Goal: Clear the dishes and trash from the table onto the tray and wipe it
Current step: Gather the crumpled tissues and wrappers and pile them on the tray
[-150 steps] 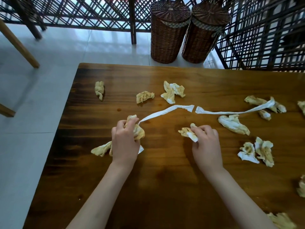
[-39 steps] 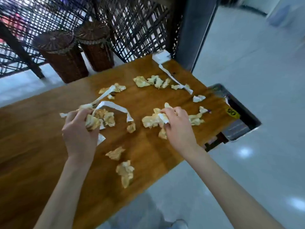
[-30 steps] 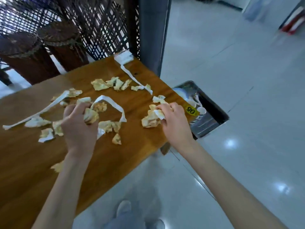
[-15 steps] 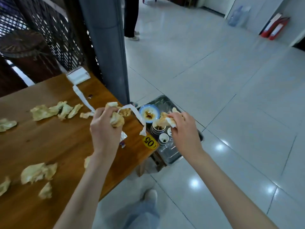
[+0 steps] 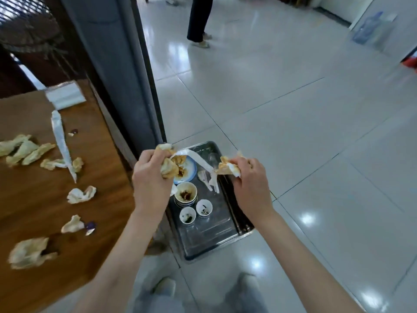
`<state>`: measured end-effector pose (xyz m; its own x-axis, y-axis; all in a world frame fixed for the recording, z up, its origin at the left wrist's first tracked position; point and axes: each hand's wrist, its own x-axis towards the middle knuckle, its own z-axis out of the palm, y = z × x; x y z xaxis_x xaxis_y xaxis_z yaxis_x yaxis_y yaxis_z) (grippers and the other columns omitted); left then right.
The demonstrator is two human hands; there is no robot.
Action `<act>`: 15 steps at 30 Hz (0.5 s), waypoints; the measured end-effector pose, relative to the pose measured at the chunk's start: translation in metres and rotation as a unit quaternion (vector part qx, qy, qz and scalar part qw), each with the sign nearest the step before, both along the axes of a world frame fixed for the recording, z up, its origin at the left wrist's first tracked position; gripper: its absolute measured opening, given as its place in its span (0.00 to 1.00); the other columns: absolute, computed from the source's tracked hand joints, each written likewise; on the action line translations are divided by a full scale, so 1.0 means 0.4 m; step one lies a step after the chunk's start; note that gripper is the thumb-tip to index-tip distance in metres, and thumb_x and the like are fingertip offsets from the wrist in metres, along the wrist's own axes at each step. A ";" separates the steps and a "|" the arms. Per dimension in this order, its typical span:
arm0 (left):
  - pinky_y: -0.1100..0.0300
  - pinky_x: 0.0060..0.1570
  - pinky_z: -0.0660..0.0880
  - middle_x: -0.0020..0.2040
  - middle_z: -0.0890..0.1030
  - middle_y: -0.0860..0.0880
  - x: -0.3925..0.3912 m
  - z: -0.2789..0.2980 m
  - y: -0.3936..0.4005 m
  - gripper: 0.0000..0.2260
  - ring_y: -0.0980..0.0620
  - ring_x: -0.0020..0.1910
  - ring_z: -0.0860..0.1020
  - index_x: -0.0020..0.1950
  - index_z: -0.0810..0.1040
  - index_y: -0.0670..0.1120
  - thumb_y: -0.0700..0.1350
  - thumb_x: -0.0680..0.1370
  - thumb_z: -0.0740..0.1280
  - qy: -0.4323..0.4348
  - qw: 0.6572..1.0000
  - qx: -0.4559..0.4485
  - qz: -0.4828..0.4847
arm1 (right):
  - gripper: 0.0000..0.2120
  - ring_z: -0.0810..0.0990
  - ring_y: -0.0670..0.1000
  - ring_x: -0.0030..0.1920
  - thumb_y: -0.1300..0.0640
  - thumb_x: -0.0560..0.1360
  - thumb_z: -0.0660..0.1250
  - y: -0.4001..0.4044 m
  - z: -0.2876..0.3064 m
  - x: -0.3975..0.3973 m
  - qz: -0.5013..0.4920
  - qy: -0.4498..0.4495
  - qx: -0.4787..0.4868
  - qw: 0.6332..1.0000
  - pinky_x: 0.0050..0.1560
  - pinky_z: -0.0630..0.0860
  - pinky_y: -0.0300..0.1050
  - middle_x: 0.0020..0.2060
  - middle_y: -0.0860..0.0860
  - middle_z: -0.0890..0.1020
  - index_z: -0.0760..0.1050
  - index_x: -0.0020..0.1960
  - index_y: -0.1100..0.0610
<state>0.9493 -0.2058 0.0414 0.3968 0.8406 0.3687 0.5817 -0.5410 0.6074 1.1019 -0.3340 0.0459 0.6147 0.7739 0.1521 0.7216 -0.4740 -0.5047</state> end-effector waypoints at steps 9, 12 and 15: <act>0.57 0.42 0.69 0.48 0.77 0.46 0.253 -0.199 -0.056 0.14 0.45 0.43 0.75 0.49 0.81 0.46 0.32 0.68 0.70 -0.004 0.986 -0.059 0.156 | 0.15 0.69 0.52 0.52 0.64 0.75 0.64 -0.027 -0.182 0.272 0.120 0.049 -0.053 0.990 0.48 0.66 0.39 0.49 0.53 0.74 0.74 0.61 0.55; 0.54 0.43 0.72 0.47 0.77 0.46 0.316 -0.285 -0.044 0.13 0.45 0.42 0.75 0.49 0.81 0.45 0.32 0.67 0.70 -0.009 0.984 -0.070 0.166 | 0.15 0.67 0.50 0.49 0.66 0.75 0.63 -0.012 -0.281 0.318 0.127 0.055 -0.041 0.989 0.44 0.60 0.37 0.48 0.53 0.74 0.75 0.59 0.55; 0.58 0.42 0.69 0.46 0.78 0.47 0.377 -0.396 -0.026 0.13 0.49 0.41 0.74 0.48 0.81 0.44 0.33 0.67 0.71 -0.003 0.987 -0.067 0.144 | 0.16 0.66 0.50 0.50 0.66 0.75 0.61 0.009 -0.410 0.346 0.134 0.066 -0.052 0.987 0.44 0.60 0.37 0.50 0.53 0.73 0.74 0.60 0.54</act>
